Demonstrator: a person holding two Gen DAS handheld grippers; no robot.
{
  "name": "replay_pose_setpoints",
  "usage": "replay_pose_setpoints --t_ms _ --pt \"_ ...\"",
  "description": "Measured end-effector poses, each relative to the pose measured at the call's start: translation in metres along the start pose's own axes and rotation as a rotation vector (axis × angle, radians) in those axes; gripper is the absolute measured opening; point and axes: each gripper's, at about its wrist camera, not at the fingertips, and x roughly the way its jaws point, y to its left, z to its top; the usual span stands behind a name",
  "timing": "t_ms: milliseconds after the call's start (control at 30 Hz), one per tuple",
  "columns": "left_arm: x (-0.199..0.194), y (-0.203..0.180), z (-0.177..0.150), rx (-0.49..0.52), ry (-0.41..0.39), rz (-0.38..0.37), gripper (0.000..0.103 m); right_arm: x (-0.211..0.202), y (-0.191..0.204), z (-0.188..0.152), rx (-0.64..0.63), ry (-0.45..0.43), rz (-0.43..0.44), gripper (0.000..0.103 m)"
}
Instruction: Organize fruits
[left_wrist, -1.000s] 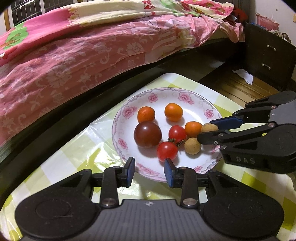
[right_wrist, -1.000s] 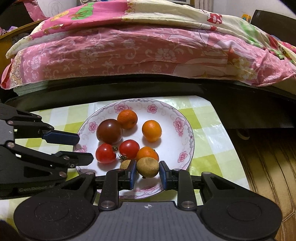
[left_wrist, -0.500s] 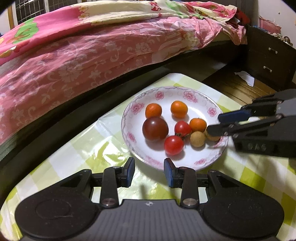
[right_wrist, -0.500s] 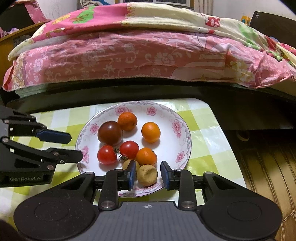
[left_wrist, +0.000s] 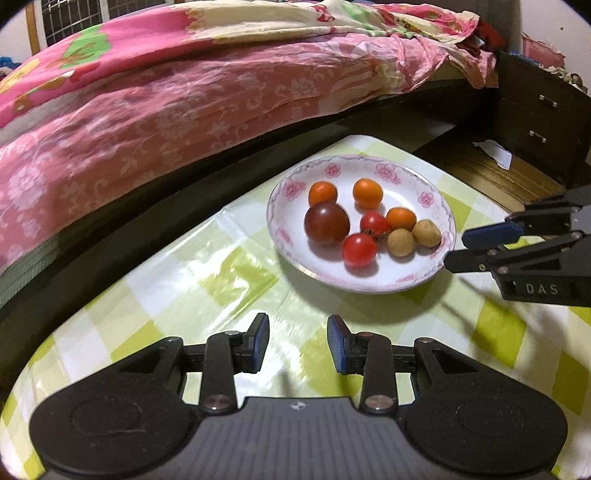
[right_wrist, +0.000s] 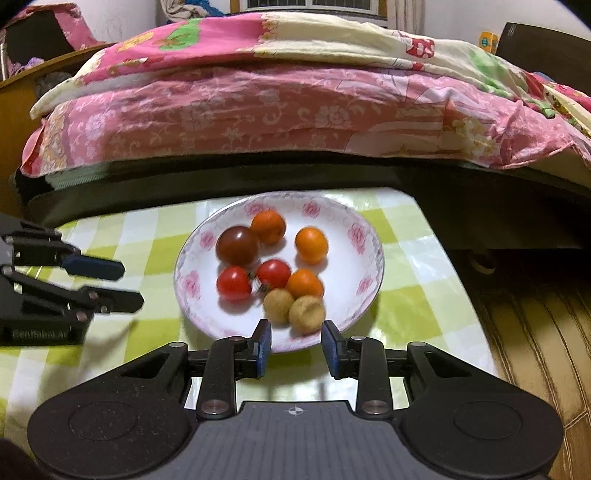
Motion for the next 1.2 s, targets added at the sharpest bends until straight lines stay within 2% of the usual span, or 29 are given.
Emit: replay_pose_setpoints --t_ms 200,500,967,1200 --pt "-0.014 0.003 -0.017 -0.028 0.012 -0.006 0.043 -0.003 0.015 -0.013 -0.02 0.033 0.012 0.027" --pt "-0.03 -0.007 -0.035 -0.052 0.017 -0.024 0.043 -0.021 0.035 -0.019 -0.01 0.036 0.032 0.027" --pt "-0.037 -0.032 -0.068 -0.104 0.056 -0.015 0.043 -0.041 0.054 -0.04 0.012 0.093 0.007 0.027" --pt "-0.047 -0.045 -0.072 -0.125 0.052 -0.016 0.043 -0.049 0.062 -0.049 0.031 0.126 -0.001 0.027"
